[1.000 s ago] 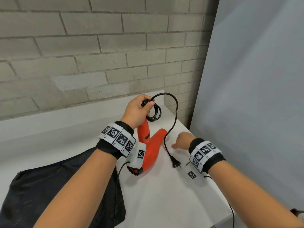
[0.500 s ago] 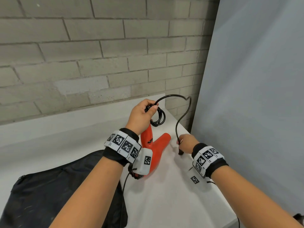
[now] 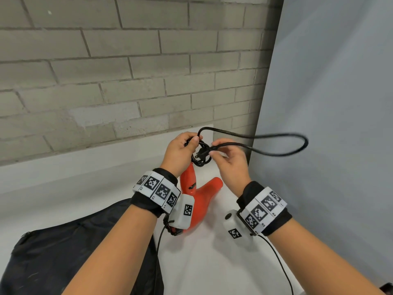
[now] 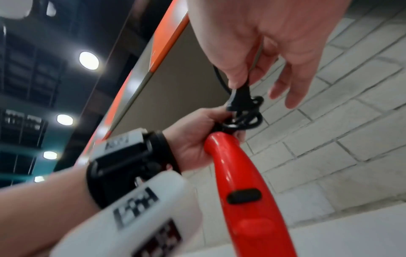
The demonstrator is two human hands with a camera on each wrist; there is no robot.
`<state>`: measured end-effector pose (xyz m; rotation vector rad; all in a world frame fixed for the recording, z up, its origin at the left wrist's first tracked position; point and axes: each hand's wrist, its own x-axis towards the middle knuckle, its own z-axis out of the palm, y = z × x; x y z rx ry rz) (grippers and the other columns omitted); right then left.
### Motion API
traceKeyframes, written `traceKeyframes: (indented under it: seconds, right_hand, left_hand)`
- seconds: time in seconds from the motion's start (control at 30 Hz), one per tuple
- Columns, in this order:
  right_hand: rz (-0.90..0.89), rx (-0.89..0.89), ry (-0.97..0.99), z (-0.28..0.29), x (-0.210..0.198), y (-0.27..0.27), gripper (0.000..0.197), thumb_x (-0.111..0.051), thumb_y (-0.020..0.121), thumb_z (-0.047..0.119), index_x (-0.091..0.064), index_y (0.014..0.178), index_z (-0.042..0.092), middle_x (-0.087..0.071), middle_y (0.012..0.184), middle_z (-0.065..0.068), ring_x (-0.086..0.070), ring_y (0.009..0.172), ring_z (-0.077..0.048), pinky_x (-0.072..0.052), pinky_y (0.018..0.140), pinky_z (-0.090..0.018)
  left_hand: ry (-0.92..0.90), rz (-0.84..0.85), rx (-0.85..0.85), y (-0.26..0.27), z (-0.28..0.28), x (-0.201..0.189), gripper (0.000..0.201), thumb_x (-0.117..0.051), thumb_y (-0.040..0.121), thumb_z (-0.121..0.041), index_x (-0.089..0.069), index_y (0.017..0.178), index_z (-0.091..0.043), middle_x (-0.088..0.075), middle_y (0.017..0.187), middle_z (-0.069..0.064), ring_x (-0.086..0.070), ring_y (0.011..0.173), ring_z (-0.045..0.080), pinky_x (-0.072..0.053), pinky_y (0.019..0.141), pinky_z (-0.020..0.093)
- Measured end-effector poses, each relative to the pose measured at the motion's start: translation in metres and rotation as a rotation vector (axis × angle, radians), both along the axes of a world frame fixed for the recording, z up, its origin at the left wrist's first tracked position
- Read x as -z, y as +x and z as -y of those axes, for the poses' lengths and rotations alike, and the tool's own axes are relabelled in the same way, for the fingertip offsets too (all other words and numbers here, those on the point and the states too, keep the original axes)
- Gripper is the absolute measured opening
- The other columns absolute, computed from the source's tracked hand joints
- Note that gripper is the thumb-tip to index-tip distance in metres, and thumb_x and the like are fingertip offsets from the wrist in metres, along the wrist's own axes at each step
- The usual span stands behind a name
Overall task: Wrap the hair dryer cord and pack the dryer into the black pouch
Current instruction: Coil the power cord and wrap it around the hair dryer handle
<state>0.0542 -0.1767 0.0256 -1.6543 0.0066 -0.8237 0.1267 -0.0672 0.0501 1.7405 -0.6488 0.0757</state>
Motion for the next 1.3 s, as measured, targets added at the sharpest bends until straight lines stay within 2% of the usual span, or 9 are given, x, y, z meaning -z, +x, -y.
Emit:
traceKeyframes:
  seconds: [0.23,0.37,0.53,0.7,0.83,0.93,1.07,1.17,1.3]
  right_hand:
    - [0.006,0.090,-0.109,-0.008,0.003,0.007,0.021,-0.059,0.083,0.001,-0.054,0.083,0.022,-0.056,0.100,-0.004,-0.057,0.086,0.002,-0.052,0.081,-0.018]
    - [-0.028,0.174,-0.206,-0.013,0.007,0.012,0.013,-0.058,0.083,0.006,-0.049,0.085,0.014,-0.042,0.086,0.006,-0.048,0.076,-0.004,-0.046,0.068,-0.017]
    - [-0.152,0.164,-0.207,-0.006,0.010,0.031,0.035,-0.057,0.080,0.006,-0.040,0.099,0.030,-0.054,0.094,-0.008,-0.059,0.083,-0.021,-0.056,0.068,-0.038]
    - [-0.301,-0.018,-0.369,0.011,0.008,0.018,0.024,-0.051,0.084,0.026,-0.051,0.108,0.029,-0.053,0.093,0.001,-0.054,0.093,-0.016,-0.048,0.079,-0.031]
    - [-0.534,-0.102,-0.699,0.040,0.035,0.003,0.016,-0.041,0.095,0.023,-0.054,0.098,0.015,-0.059,0.084,0.000,-0.055,0.078,-0.017,-0.041,0.071,-0.030]
    - [-0.892,0.088,-0.852,0.060,0.068,0.004,0.023,-0.036,0.095,0.017,-0.055,0.105,0.011,-0.064,0.103,-0.016,-0.060,0.093,-0.033,-0.047,0.078,-0.036]
    - [-1.403,0.050,-1.143,0.064,0.089,-0.007,0.032,-0.036,0.093,0.012,-0.054,0.119,0.008,-0.058,0.125,-0.010,-0.055,0.115,-0.029,-0.044,0.097,-0.037]
    - [-1.256,0.073,-1.125,0.059,0.082,-0.006,0.033,-0.042,0.091,0.018,-0.051,0.122,0.015,-0.056,0.125,-0.008,-0.052,0.115,-0.028,-0.040,0.099,-0.038]
    - [-0.763,-0.161,-0.627,0.040,0.049,0.007,0.049,-0.054,0.089,0.019,-0.038,0.135,0.026,-0.052,0.123,-0.008,-0.051,0.094,-0.016,-0.040,0.088,-0.025]
  left_hand:
    - [-0.056,-0.071,0.098,-0.002,0.001,-0.001,0.018,-0.044,0.094,-0.016,-0.061,0.095,-0.013,-0.059,0.082,-0.006,-0.054,0.075,0.001,-0.041,0.063,0.000]
    - [-0.055,-0.091,0.134,-0.005,0.002,-0.002,0.017,-0.044,0.094,-0.015,-0.060,0.092,-0.015,-0.060,0.080,-0.005,-0.058,0.067,-0.005,-0.043,0.063,0.002]
    - [0.001,-0.118,0.214,-0.012,0.005,-0.002,0.015,-0.045,0.093,-0.014,-0.059,0.089,-0.018,-0.060,0.082,0.005,-0.057,0.075,0.017,-0.050,0.069,0.030]
    - [-0.020,-0.151,0.192,-0.005,0.002,-0.004,0.020,-0.044,0.093,-0.016,-0.059,0.082,-0.025,-0.058,0.072,-0.004,-0.053,0.050,-0.001,-0.042,0.055,0.015]
    - [-0.079,-0.182,0.164,-0.001,-0.002,-0.004,0.018,-0.041,0.095,-0.017,-0.058,0.096,-0.025,-0.053,0.075,-0.004,-0.047,0.042,0.000,-0.035,0.041,0.010]
    - [-0.119,-0.217,0.163,0.000,-0.002,-0.006,0.026,-0.038,0.096,-0.014,-0.055,0.112,-0.026,-0.049,0.072,-0.004,-0.043,0.045,0.005,-0.034,0.041,0.010]
    - [-0.205,-0.250,0.116,0.005,-0.006,-0.004,0.027,-0.040,0.096,-0.016,-0.053,0.117,-0.027,-0.053,0.077,-0.001,-0.042,0.039,0.001,-0.036,0.043,0.010]
    - [-0.221,-0.253,0.093,0.009,-0.012,-0.002,0.026,-0.041,0.096,-0.018,-0.055,0.114,-0.029,-0.055,0.078,0.000,-0.042,0.039,0.001,-0.035,0.043,0.009]
    - [-0.204,-0.241,0.095,0.007,-0.011,-0.002,0.027,-0.043,0.095,-0.016,-0.056,0.118,-0.021,-0.054,0.075,-0.001,-0.042,0.039,0.000,-0.033,0.041,0.009]
